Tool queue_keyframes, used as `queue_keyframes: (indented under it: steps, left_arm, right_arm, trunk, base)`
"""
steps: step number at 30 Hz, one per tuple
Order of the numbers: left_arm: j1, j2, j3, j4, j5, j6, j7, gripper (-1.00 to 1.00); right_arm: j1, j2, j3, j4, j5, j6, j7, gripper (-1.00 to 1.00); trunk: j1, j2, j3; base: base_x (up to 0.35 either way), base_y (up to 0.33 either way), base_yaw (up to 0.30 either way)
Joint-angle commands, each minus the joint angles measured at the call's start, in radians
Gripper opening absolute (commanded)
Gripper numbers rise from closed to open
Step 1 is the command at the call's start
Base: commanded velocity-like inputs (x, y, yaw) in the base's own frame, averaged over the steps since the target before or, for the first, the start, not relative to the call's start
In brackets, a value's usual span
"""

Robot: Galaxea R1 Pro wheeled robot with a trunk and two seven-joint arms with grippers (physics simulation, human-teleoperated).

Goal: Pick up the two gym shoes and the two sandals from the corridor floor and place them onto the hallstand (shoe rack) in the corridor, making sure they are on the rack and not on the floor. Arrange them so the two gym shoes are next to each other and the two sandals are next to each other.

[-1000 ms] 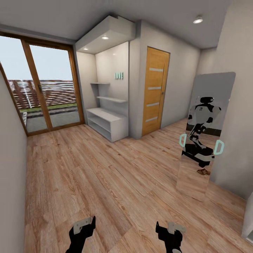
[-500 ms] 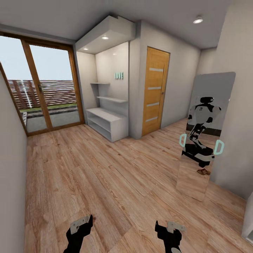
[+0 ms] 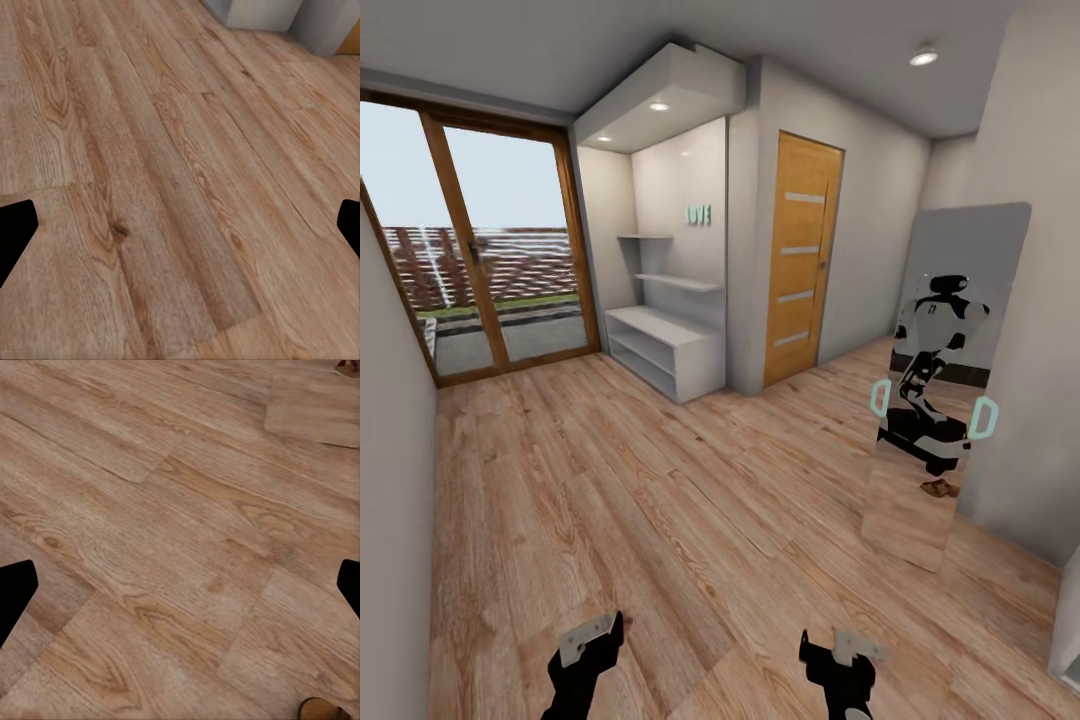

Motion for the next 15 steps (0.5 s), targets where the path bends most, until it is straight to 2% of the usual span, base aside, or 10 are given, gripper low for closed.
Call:
queue_keyframes:
  steps: [1,5,15]
  left_arm:
    - [0.000,0.000,0.000,0.000,0.000,0.000,0.000,1.00]
    - [-0.001,0.006,0.001,-0.004,0.000,0.000,0.036,1.00]
    - [-0.041,0.014,0.002,-0.010,0.001,0.006,0.062,1.00]
  right_arm:
    - [0.000,0.000,0.000,0.000,0.000,0.000,0.000,1.00]
    - [0.002,-0.001,0.000,0.001,-0.001,0.000,0.000,1.00]
    - [0.004,-0.002,-0.001,0.001,-0.004,-0.001,0.000,1.00]
  trunk:
    - [0.004,-0.007,-0.003]
    - [0.019,-0.035,-0.016]
    - [0.058,-0.105,-0.047]
  base:
    - [0.000,0.000,0.000]
    - [0.000,0.000,0.000]
    - [0.000,0.000,0.000]
